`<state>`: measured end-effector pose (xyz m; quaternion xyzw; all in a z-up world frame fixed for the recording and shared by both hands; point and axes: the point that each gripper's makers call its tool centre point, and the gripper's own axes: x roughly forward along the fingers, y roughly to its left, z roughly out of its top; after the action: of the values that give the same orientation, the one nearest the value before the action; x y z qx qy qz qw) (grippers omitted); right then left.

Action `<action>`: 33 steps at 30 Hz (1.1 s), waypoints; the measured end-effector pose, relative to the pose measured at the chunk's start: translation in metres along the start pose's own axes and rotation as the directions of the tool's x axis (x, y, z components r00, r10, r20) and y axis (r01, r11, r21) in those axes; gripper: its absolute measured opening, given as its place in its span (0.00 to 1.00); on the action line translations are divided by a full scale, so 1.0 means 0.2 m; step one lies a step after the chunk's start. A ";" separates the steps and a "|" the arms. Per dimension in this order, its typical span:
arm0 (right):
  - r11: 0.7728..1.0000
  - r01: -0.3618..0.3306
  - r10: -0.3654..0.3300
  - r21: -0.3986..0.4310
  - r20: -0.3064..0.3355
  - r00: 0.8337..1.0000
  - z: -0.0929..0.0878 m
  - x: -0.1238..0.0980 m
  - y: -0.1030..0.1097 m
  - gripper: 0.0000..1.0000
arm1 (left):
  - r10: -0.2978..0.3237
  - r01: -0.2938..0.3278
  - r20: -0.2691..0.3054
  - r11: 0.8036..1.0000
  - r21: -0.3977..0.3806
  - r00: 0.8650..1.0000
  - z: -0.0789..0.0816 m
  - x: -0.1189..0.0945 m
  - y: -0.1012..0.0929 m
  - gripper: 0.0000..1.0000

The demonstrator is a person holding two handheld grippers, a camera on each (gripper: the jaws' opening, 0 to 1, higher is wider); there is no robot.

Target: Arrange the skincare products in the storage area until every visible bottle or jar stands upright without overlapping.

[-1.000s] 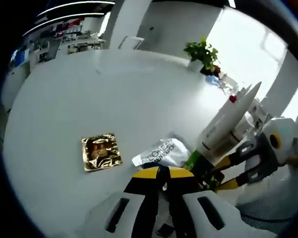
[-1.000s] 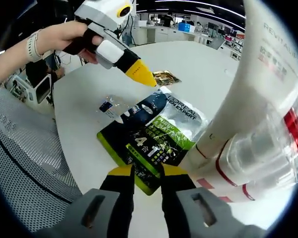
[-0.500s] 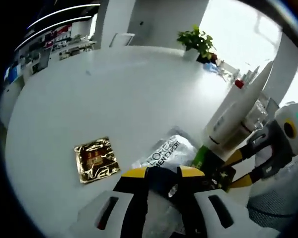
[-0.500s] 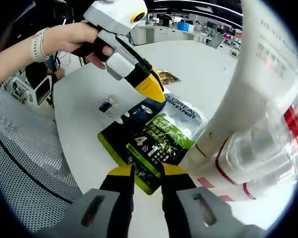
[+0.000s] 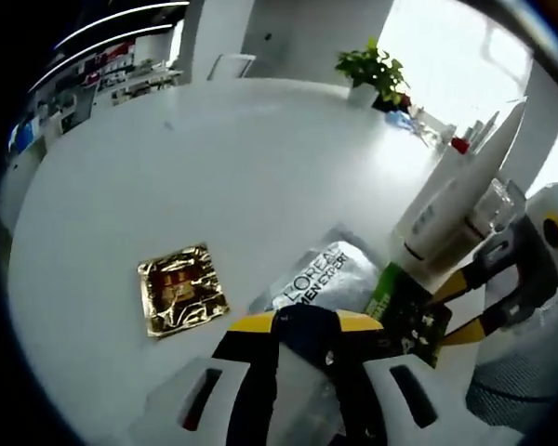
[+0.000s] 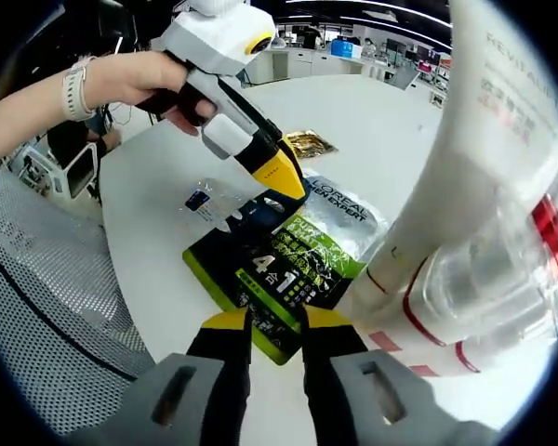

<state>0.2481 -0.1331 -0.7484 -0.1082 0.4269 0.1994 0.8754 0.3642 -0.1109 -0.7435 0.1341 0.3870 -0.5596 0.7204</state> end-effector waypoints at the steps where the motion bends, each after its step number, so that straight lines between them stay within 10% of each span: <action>1: 1.000 0.000 0.000 0.000 0.000 1.000 0.00 0.00 0.00 0.22 | 0.004 -0.004 0.007 1.000 0.004 1.000 0.00 0.00 0.00 0.18; 16: 1.000 -0.002 0.001 -0.012 -0.008 1.000 0.00 0.00 0.00 0.22 | 0.078 -0.086 0.062 0.985 0.147 0.995 0.01 -0.01 0.00 0.20; 33: 1.000 -0.001 0.001 -0.019 -0.014 1.000 0.00 0.00 0.00 0.22 | 0.038 -0.046 0.093 0.995 0.084 0.995 0.01 -0.23 -0.15 0.28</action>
<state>0.2482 -0.1324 -0.7486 -0.1175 0.4310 0.2030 0.8713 0.3340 -0.0908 -0.7027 0.1474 0.3264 -0.5660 0.7425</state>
